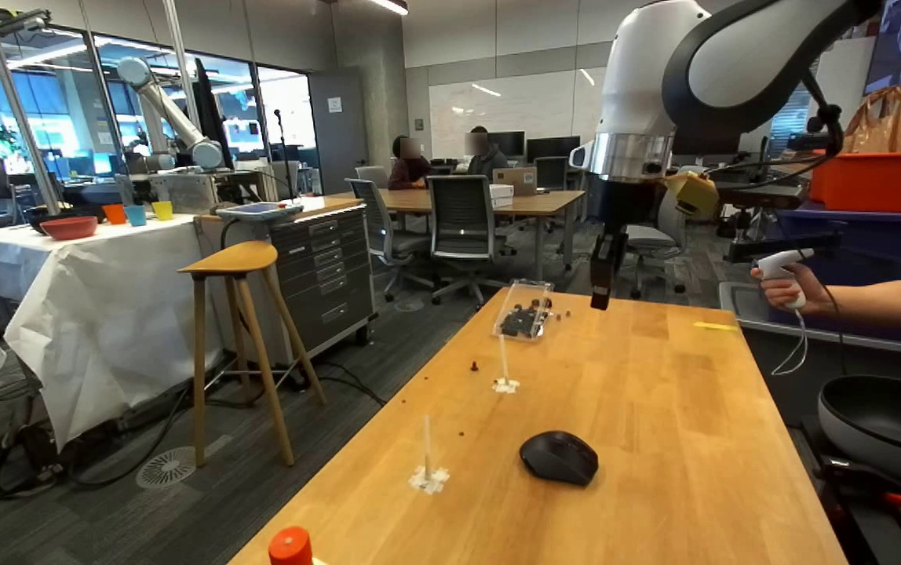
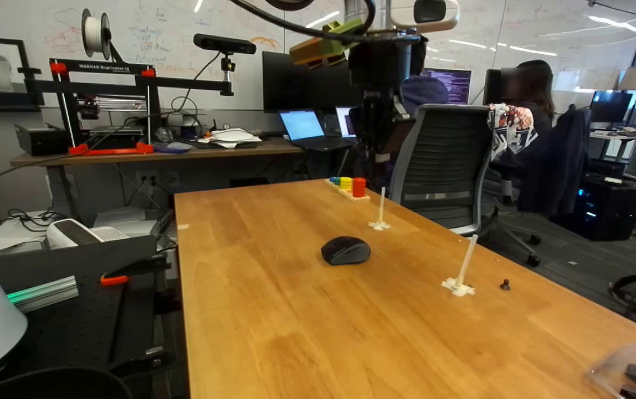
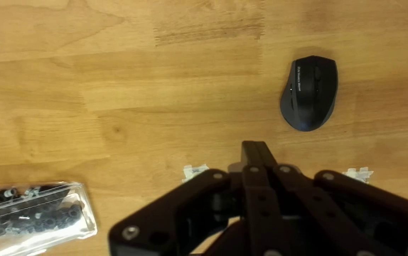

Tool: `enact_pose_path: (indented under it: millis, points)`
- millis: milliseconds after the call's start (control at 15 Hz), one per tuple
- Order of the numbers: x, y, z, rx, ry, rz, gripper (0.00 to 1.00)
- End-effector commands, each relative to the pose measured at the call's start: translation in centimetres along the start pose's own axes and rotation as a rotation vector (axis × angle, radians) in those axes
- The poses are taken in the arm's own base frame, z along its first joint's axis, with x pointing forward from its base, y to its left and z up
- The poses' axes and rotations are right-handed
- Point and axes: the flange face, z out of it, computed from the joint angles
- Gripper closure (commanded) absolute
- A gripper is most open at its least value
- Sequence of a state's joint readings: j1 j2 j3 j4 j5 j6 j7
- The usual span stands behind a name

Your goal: Press the right mouse button

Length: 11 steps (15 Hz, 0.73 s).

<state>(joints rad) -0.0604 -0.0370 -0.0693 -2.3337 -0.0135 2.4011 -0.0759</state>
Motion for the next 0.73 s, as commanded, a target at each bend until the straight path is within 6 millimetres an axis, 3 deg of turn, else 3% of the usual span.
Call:
enact_pose_path:
  millis: [0,67,200,667]
  points:
    - [0.4,1.4,-1.7,0.023,-0.021,0.020,0.68]
    - [0.1,0.7,-0.5,0.000,-0.010,0.013,0.85]
    - [0.2,1.1,-0.7,0.000,-0.018,0.021,0.70]
    - [0.2,1.1,-0.7,0.000,-0.020,0.022,0.68]
